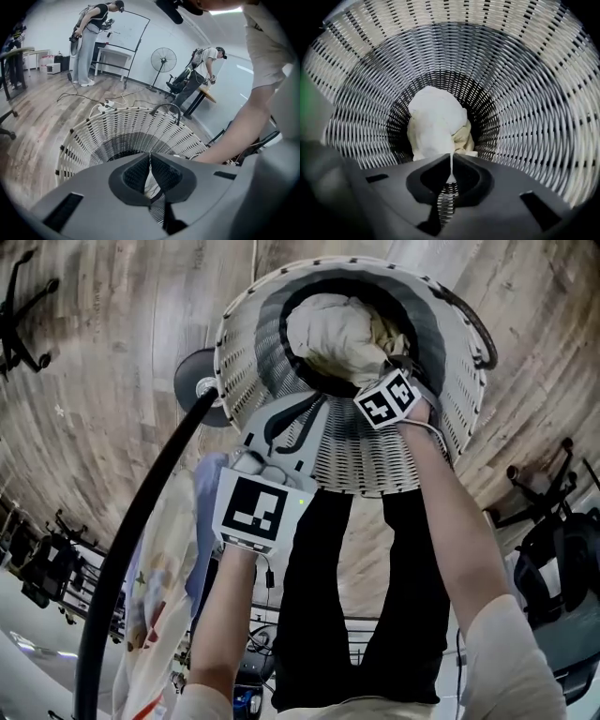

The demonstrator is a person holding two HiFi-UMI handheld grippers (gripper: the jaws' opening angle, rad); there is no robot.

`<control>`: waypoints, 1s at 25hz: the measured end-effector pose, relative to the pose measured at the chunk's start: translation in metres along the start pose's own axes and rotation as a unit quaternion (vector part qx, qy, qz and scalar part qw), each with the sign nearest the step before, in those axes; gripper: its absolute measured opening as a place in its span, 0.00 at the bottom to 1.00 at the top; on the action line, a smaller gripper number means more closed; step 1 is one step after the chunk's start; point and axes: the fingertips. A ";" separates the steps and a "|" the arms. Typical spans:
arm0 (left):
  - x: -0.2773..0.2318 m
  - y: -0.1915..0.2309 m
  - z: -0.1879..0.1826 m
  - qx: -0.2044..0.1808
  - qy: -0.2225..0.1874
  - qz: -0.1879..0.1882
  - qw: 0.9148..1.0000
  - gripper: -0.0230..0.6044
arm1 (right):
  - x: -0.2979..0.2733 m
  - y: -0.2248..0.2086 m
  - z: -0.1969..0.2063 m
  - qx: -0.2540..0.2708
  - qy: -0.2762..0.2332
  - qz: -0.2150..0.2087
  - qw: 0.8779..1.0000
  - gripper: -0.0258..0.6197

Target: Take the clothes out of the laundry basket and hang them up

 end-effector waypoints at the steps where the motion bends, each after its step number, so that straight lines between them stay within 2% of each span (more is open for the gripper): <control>1: 0.003 -0.002 -0.002 0.001 -0.001 -0.001 1.000 0.08 | 0.007 0.002 0.001 0.004 -0.003 -0.003 1.000 0.07; 14: 0.044 -0.031 -0.026 0.016 -0.014 -0.015 1.000 0.08 | 0.097 0.010 0.007 0.023 -0.026 -0.050 0.998 0.06; 25: 0.077 -0.057 -0.035 0.041 -0.032 -0.041 0.998 0.08 | 0.172 -0.001 0.006 0.031 -0.071 -0.062 0.995 0.06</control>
Point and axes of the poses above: the fingertips, and each gripper's own axes: x backward along the fingers, y to its left, z out of its underside, and after that the axes turned 7 degrees about y, right-handed
